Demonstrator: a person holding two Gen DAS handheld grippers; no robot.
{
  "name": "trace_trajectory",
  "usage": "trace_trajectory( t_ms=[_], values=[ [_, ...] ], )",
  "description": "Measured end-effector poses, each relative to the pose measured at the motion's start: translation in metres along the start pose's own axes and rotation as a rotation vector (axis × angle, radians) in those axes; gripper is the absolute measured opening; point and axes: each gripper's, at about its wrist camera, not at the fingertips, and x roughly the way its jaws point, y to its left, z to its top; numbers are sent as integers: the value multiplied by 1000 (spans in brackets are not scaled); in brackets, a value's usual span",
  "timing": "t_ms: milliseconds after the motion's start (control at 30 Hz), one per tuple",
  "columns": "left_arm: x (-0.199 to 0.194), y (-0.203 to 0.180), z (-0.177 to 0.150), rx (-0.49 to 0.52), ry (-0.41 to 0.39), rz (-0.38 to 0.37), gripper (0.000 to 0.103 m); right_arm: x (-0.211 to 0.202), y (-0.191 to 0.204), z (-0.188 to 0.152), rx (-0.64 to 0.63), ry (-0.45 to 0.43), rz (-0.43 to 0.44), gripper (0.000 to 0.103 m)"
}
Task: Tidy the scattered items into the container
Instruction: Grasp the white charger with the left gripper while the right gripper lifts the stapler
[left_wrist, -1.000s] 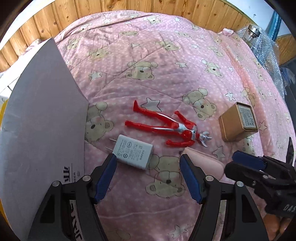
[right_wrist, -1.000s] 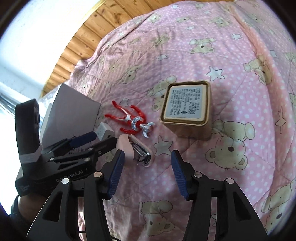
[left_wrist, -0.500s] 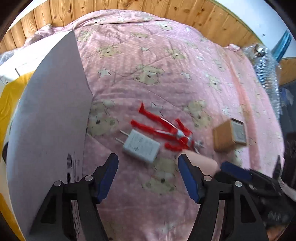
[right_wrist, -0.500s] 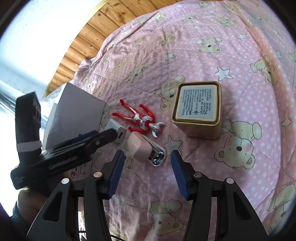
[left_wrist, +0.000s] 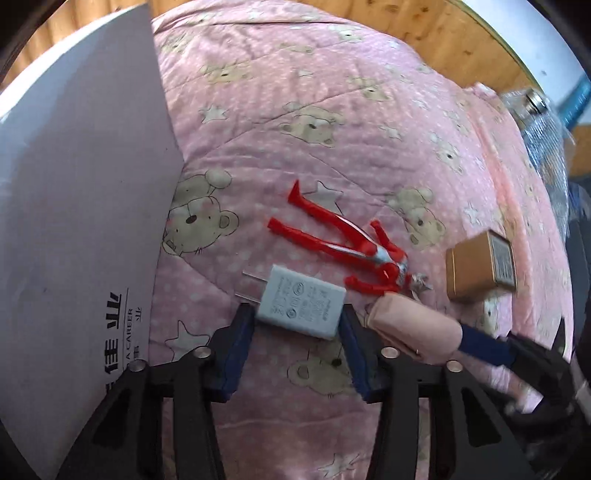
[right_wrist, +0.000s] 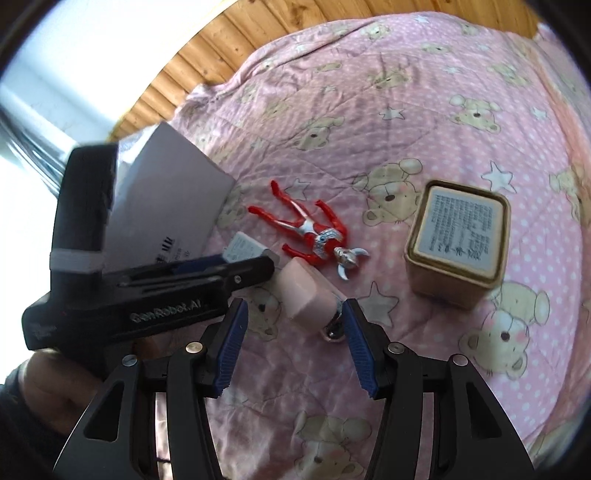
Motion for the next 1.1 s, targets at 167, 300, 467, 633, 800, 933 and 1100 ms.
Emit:
trace_trajectory(
  t_ms=[167,300,467,633,800,933,1100],
  values=[
    [2,-6,9,49,-20,-18,53,11,5,4,-47,22,-37,31],
    [-12,-24,-6,179,-20,-129,53,-10,-4,-5,30,45,-54,28],
    [-10,-21,-18,157,23,-29,61,-20,-10,-24,72,49,-48,35],
    [5,-14,-18,88,56,-9,66,-17,-10,-22,43,19,-83,49],
    [2,-13,-21,79,42,-4,36,-18,-9,-20,41,34,-71,29],
    [1,-12,-24,71,31,1,46,-21,-7,-26,41,46,-79,31],
    [-1,-13,-28,76,11,12,70,-10,-11,-25,39,33,-82,36]
  ],
)
